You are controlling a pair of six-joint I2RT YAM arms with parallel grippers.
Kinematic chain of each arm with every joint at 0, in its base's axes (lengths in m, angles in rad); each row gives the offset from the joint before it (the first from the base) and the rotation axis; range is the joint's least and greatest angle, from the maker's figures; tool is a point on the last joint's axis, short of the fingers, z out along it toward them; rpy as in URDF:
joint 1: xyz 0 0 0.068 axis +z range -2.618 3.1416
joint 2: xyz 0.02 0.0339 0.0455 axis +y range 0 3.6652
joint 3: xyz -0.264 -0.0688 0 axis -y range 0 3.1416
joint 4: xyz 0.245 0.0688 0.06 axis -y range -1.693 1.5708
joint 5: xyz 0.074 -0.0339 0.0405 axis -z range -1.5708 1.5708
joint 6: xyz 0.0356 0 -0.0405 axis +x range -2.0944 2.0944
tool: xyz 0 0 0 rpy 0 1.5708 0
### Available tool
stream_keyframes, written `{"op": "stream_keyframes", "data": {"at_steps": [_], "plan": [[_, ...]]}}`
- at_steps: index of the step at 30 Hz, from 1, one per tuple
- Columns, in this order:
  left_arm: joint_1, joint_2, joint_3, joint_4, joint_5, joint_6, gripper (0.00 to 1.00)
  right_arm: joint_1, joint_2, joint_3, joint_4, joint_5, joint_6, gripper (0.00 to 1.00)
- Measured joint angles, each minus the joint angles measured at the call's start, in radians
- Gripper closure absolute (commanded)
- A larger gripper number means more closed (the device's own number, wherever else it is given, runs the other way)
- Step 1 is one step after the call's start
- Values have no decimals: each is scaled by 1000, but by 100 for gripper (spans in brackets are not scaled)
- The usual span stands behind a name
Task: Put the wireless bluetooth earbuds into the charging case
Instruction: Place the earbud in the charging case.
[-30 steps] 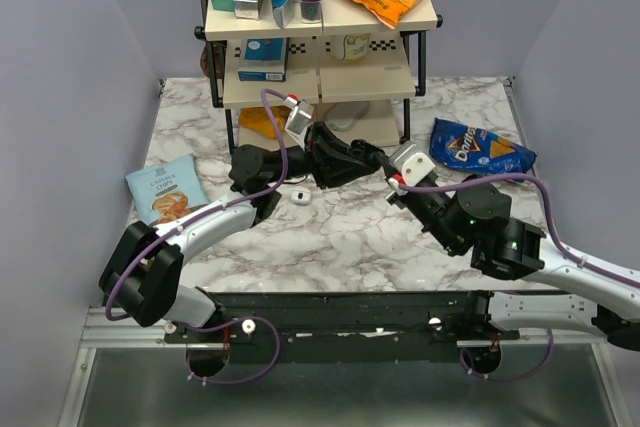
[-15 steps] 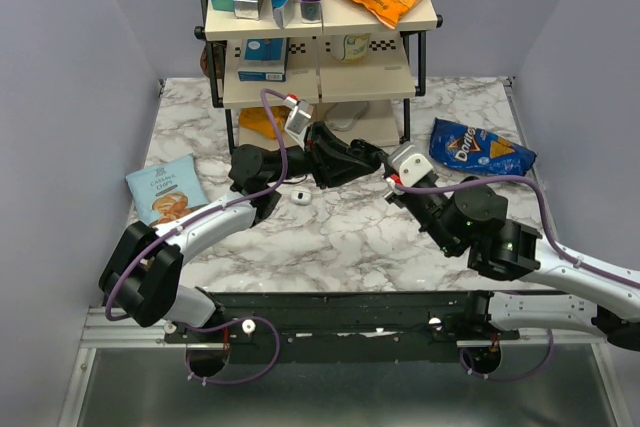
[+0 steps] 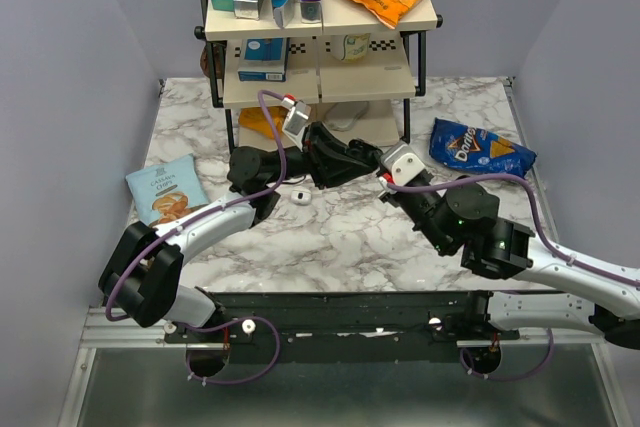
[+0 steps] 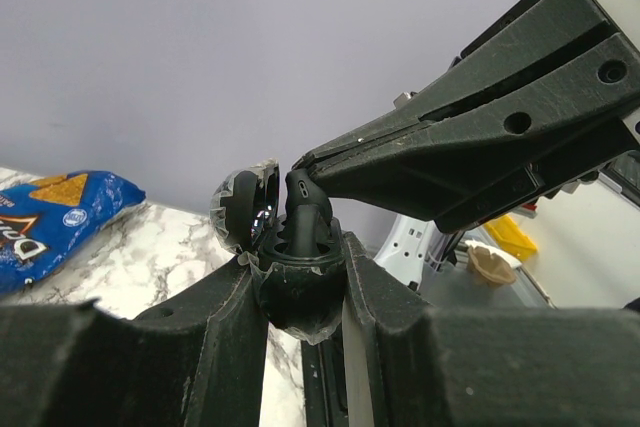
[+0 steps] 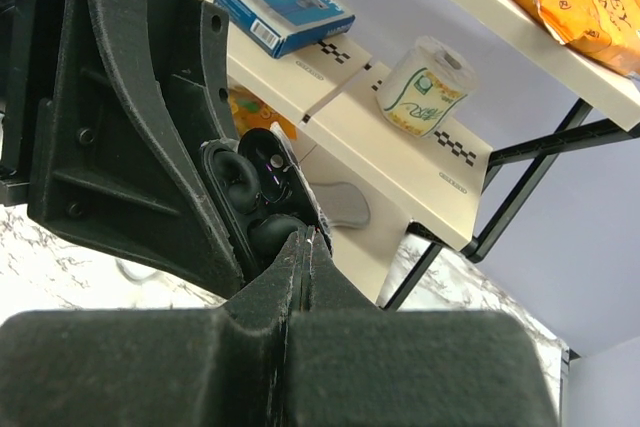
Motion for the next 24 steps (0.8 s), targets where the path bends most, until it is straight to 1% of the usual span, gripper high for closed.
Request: {"op": "stream_keyframes", "data": {"at_steps": [8, 11, 12, 14, 15, 17, 18, 21, 24], "plan": [[2, 0, -11, 10, -5, 6, 100, 0, -2, 1, -16, -10, 8, 99], [2, 0, -11, 10, -8, 9, 100, 0, -4, 1, -26, -16, 14, 96], [2, 0, -11, 11, -10, 9, 100, 2, -5, 1, -30, -19, 15, 90], [2, 0, -11, 16, -13, 10, 100, 2, -5, 1, -36, -24, 18, 82], [2, -1, -11, 16, -13, 11, 100, 2, -5, 1, -37, -25, 18, 72], [2, -1, -11, 16, -13, 13, 100, 2, -5, 2, -36, -23, 19, 65], [2, -1, -12, 16, -13, 16, 100, 2, -5, 3, -35, -21, 17, 59], [2, -2, -18, 16, -17, 20, 100, 2, -6, 8, -32, -16, 19, 51], [3, -5, -28, 17, -24, 24, 100, 2, -8, 11, -34, -12, 23, 46]]}}
